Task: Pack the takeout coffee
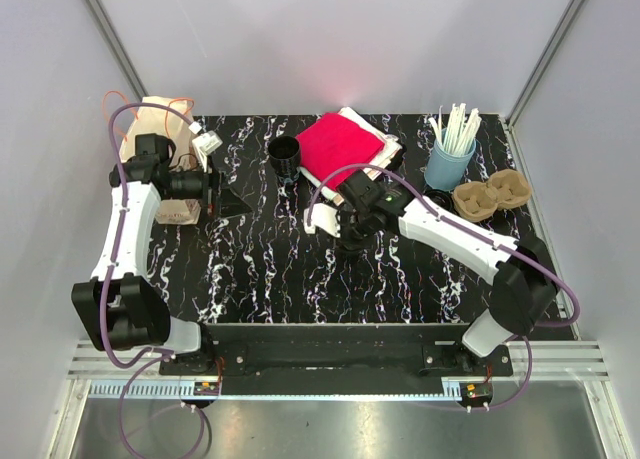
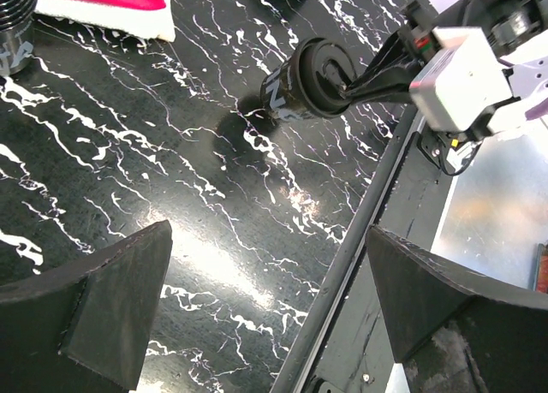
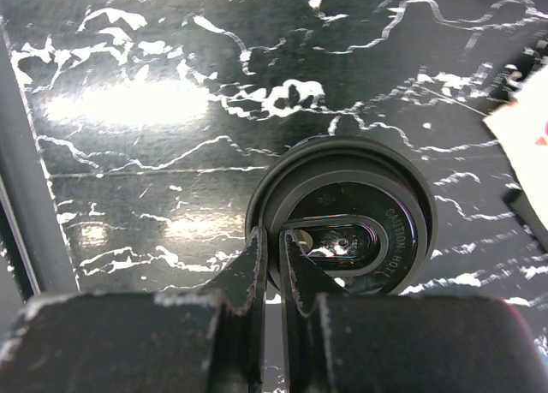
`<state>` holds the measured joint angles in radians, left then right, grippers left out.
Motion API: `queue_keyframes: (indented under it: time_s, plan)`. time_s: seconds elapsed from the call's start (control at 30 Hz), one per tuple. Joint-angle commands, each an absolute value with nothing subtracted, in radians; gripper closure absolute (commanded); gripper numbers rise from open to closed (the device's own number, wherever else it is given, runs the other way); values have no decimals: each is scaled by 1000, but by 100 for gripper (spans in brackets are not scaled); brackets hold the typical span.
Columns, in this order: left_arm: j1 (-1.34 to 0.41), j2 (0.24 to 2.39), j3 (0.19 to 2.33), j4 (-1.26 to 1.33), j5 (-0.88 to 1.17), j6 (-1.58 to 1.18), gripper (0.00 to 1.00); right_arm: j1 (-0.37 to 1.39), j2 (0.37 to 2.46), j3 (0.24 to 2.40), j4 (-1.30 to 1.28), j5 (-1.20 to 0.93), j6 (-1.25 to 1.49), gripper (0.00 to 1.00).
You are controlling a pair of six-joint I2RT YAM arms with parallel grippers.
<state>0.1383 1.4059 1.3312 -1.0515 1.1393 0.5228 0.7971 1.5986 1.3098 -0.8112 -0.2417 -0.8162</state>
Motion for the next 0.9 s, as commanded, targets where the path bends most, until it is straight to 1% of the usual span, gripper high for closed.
queue_keyframes:
  time_s: [0.0,0.17,0.33,0.5,0.73,0.87]
  plan:
    - [146,1358,1391,-1020,1109,519,1,804,1577,1374,-827,-203,-755,100]
    - [144,1344,1437,-1023,996,526,1,781,1555,1393,-841,-247,-712,100]
    - [158,1304,1456,-1029,963,528,1,707,1540,1416,-856,-337,-678,100]
    - [184,1275,1471,-1003,920,497,1,664,1531,1424,-854,-354,-652,100]
    - [221,1305,1506,-974,830,463,1,586,1531,1420,-854,-406,-594,100]
    - [230,1327,1502,-913,755,431,1,563,1542,1422,-854,-439,-568,100]
